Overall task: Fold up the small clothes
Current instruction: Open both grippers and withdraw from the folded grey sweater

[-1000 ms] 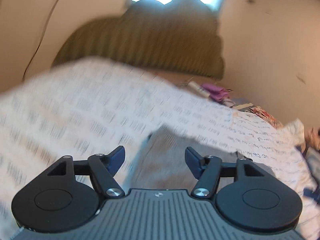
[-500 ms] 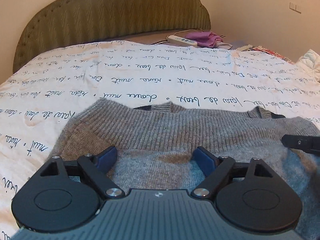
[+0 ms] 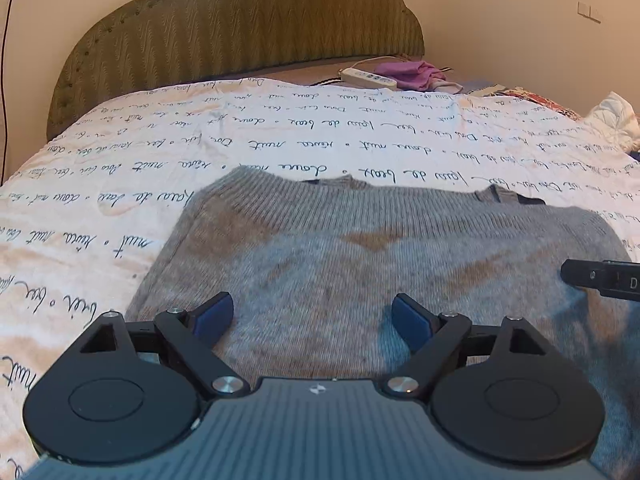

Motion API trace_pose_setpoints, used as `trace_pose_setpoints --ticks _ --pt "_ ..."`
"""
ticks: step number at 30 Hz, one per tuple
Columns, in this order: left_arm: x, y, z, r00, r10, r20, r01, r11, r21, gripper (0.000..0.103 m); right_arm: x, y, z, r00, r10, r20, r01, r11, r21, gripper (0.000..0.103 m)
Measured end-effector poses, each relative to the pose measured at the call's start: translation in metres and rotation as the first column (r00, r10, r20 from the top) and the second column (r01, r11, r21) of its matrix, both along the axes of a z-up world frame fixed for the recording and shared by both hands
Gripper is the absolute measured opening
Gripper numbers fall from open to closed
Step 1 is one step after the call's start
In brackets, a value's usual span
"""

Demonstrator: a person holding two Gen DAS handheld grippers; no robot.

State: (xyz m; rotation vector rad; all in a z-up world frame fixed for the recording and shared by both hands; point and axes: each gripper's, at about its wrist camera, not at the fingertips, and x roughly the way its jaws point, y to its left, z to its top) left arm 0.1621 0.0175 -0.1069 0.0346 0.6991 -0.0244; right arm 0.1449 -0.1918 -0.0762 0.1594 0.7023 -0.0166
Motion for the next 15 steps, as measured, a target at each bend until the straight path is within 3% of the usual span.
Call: trace_pose_setpoints --ticks 9,15 --pt "-0.024 0.003 0.002 1.0 -0.004 -0.006 0.004 1.0 -0.024 0.089 -0.018 0.003 0.002 1.0 -0.008 -0.009 0.008 1.0 -0.017 0.064" --pt "-0.034 0.005 0.001 1.0 -0.008 -0.008 0.008 1.0 -0.018 0.09 -0.029 0.009 -0.001 1.0 0.007 -0.009 -0.008 0.998 -0.058 0.072"
